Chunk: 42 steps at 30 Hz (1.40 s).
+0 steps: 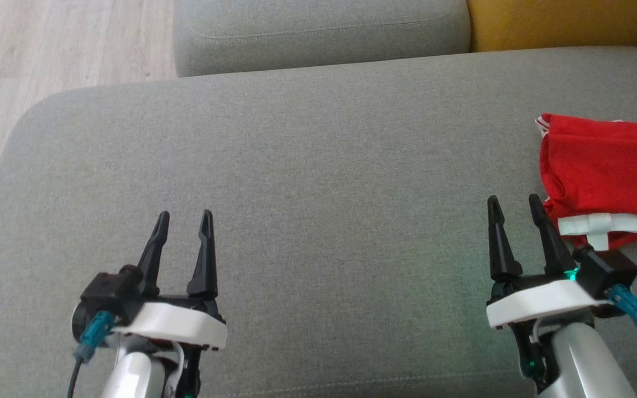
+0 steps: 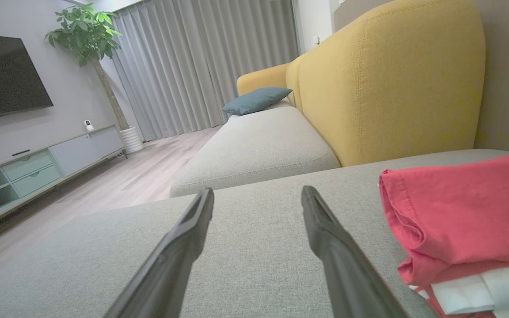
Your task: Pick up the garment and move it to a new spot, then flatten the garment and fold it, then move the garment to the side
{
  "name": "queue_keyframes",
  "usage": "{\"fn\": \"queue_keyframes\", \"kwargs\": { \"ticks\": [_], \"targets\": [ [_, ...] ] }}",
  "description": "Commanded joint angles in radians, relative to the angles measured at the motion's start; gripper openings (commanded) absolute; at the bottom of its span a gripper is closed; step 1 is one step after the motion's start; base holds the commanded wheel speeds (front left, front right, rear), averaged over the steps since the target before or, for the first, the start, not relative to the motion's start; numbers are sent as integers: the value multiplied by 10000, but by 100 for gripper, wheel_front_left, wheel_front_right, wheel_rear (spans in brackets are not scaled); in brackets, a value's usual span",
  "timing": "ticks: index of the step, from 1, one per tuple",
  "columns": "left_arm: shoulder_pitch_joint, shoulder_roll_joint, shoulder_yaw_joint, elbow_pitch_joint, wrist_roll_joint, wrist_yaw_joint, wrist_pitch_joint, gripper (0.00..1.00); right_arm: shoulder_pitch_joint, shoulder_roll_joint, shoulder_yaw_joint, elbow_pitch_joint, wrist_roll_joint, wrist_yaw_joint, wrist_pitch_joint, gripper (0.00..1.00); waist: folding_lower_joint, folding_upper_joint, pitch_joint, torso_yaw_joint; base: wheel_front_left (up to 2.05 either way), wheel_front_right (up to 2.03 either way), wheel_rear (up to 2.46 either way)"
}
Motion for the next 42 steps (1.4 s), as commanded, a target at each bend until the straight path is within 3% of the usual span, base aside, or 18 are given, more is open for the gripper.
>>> {"fn": "queue_keyframes", "kwargs": {
  "ticks": [1,21,31,32,42],
  "targets": [
    [-339,77,333,-317,84,36,-53,100,-268,8,254,-283,54,65,-134,100,0,0,1,2,0,0,0],
    [-251,77,495,-260,-179,-149,-53,100,-269,8,294,-284,122,65,-178,100,0,0,-8,-14,0,0,0],
    [-144,77,838,-614,-422,94,-53,100,-298,9,375,-280,145,65,-186,100,0,0,59,-21,0,0,0],
    [152,0,499,-236,-415,36,0,0,-3,0,105,5,110,0,-67,0,0,0,60,-23,0,0,0],
    [321,3,556,313,-1057,-30,143,0,212,-12,54,416,769,1,78,0,0,0,51,0,0,0,0]
  ]
}}
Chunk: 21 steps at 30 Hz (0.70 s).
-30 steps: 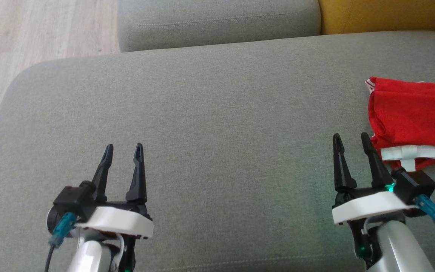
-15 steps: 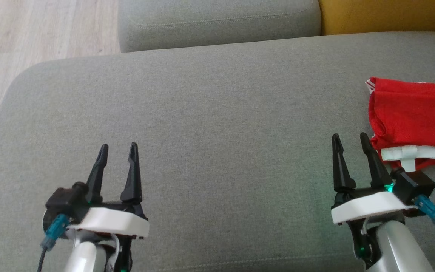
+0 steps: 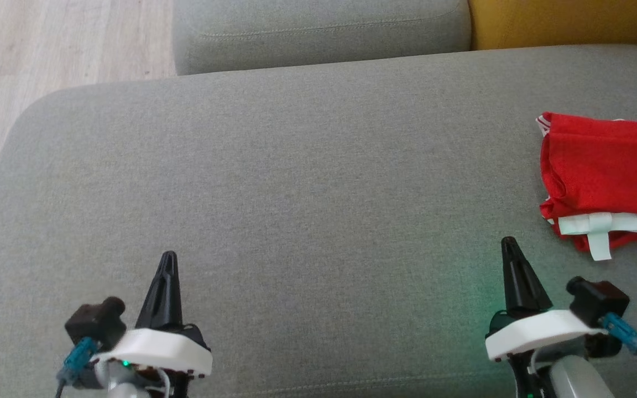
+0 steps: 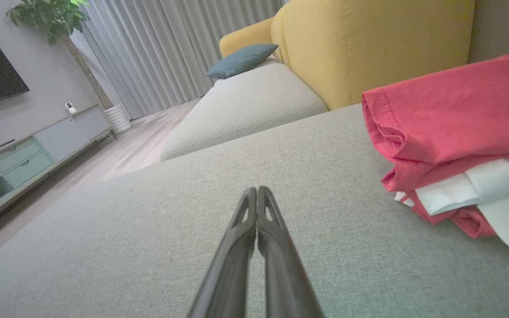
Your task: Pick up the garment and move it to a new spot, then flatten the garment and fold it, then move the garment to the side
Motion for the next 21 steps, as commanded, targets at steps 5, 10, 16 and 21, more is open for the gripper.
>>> {"fn": "queue_keyframes", "kwargs": {
  "ticks": [5,10,16,21],
  "targets": [
    [-487,64,157,-288,-709,-111,148,0,-468,-59,-92,-401,760,6,160,0,0,0,-11,23,0,0,0],
    [-534,91,236,-235,-1259,-173,273,0,-470,-80,-149,-442,1319,9,282,0,0,0,-21,43,0,0,0],
    [-588,120,334,-174,-1913,-246,423,0,-470,-102,-221,-495,1982,12,430,0,0,0,-33,67,0,0,0],
    [-632,142,419,-128,-2458,-307,551,0,-469,-117,-285,-539,2535,14,557,0,0,0,-43,87,0,0,0]
  ]
}}
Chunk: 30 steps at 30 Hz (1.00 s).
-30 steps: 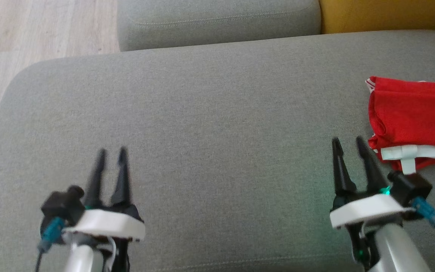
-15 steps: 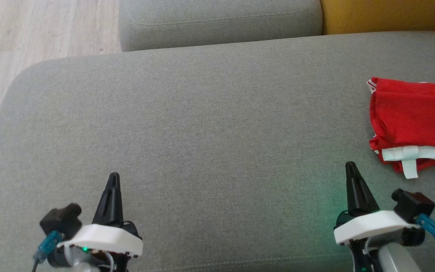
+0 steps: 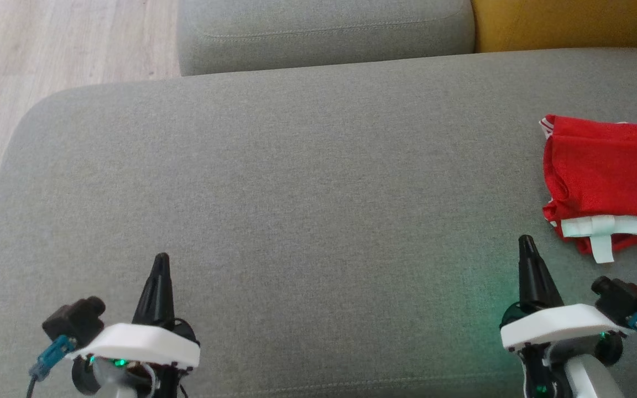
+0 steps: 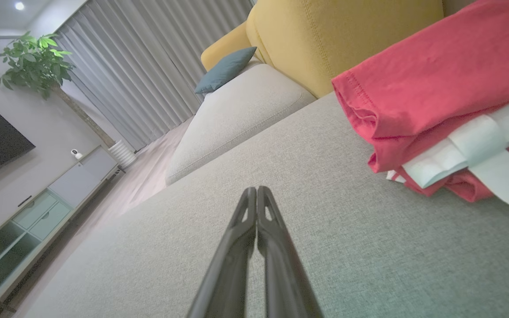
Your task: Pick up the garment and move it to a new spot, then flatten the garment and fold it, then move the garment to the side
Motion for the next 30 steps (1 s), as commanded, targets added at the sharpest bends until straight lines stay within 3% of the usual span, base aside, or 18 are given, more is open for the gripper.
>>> {"fn": "queue_keyframes", "kwargs": {
  "ticks": [1,30],
  "targets": [
    [-511,119,220,-273,-250,-65,65,0,-457,-117,-34,-387,285,15,53,0,0,0,-2,5,0,0,0],
    [-737,205,773,-76,-3358,-409,851,0,-451,-171,-452,-646,3445,31,827,0,0,0,-57,122,0,0,0]
  ]
}}
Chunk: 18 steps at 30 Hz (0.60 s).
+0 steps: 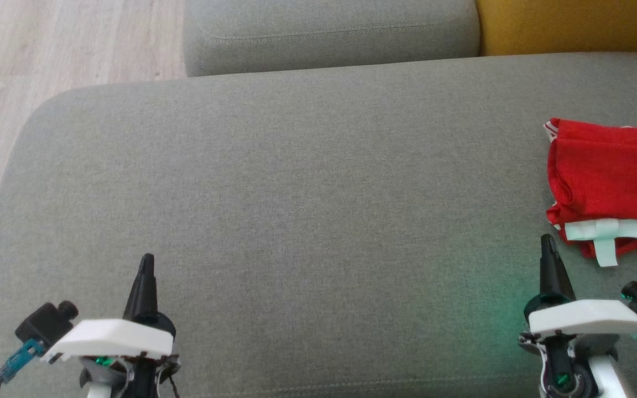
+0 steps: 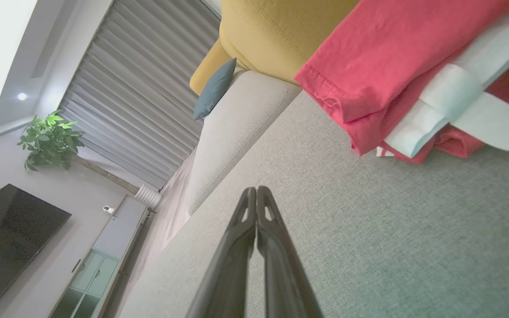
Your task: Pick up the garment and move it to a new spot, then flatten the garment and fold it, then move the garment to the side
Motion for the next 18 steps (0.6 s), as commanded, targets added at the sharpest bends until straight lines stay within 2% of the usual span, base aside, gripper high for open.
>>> {"fn": "queue_keyframes", "kwargs": {
  "ticks": [1,18],
  "targets": [
    [-553,161,249,-286,-248,-64,56,0,-451,-153,27,-383,274,31,51,0,0,0,-2,5,0,0,0],
    [-691,188,605,-157,-2045,-266,544,0,-450,-164,-248,-532,2104,40,529,0,0,0,-34,73,0,0,0]
  ]
}}
